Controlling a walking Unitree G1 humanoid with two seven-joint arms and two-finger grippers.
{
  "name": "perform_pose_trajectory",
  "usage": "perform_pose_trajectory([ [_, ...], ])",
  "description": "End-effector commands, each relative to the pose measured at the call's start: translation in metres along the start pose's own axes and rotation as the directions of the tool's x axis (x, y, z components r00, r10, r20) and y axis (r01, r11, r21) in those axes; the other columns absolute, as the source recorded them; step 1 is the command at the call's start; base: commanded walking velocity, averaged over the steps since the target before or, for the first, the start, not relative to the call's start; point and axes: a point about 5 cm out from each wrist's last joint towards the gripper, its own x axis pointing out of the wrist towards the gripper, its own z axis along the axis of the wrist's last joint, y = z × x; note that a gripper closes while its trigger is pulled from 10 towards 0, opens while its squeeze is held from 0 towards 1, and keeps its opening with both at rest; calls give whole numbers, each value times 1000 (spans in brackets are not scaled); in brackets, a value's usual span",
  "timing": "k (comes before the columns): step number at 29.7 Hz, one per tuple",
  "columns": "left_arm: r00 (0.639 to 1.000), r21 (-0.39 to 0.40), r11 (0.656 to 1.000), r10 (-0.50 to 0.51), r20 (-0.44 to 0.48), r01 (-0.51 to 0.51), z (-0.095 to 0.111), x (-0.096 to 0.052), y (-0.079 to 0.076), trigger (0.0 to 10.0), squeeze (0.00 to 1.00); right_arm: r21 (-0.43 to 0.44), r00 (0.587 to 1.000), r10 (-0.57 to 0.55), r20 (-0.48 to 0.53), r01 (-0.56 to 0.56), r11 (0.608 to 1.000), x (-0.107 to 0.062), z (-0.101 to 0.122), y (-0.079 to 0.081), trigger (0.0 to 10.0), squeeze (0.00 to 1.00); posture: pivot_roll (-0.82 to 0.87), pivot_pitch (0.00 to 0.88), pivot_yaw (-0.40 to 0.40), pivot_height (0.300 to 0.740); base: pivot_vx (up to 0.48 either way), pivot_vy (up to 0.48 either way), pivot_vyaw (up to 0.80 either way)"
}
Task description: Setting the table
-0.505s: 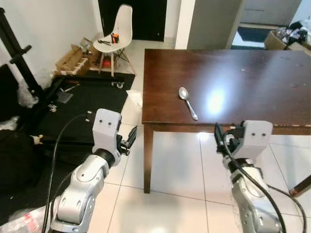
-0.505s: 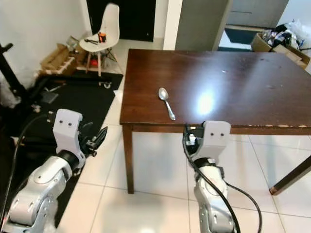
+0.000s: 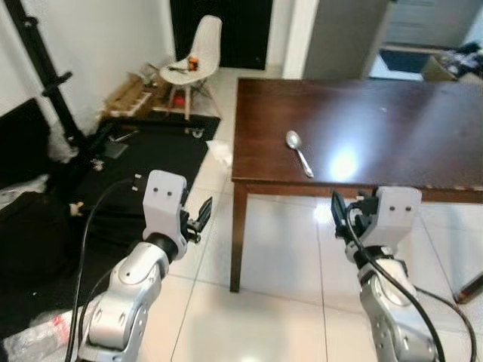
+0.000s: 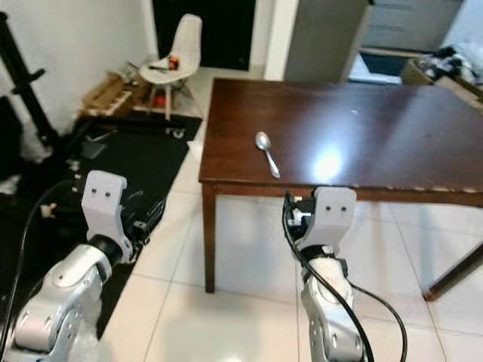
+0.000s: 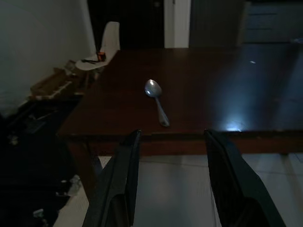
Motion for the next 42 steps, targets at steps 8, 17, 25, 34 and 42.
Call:
perform_pose_trajectory([
  [8, 1000, 7, 1000, 8, -13, -8, -4, 1, 1, 10000, 0, 5, 1000, 3, -15, -3, 1000, 2, -3, 0, 10000, 0, -96, 0, 66, 740, 0, 0, 0],
  [17, 1000, 8, 1000, 7, -13, -7, -4, 1, 1, 10000, 0, -6, 1000, 12, -17, -12, 1000, 2, -3, 1, 10000, 0, -96, 0, 66, 740, 0, 0, 0],
  [25, 1000, 10, 1000, 6, -14, -6, -4, 1, 1, 10000, 0, -25, 999, 42, -29, -43, 999, 3, -5, 6, 10000, 0, -94, 0, 67, 740, 0, 0, 500],
  [34, 1000, 10, 1000, 7, -16, -7, -5, 1, 2, 10000, 0, -25, 999, 43, -34, -44, 999, 2, -6, 6, 10000, 0, -94, 0, 69, 740, 0, 0, 800],
  [42, 1000, 10, 1000, 5, -18, -5, -5, 1, 2, 10000, 0, -24, 998, 42, -35, -43, 999, 1, -6, 6, 10000, 0, -95, 0, 71, 740, 0, 0, 800],
])
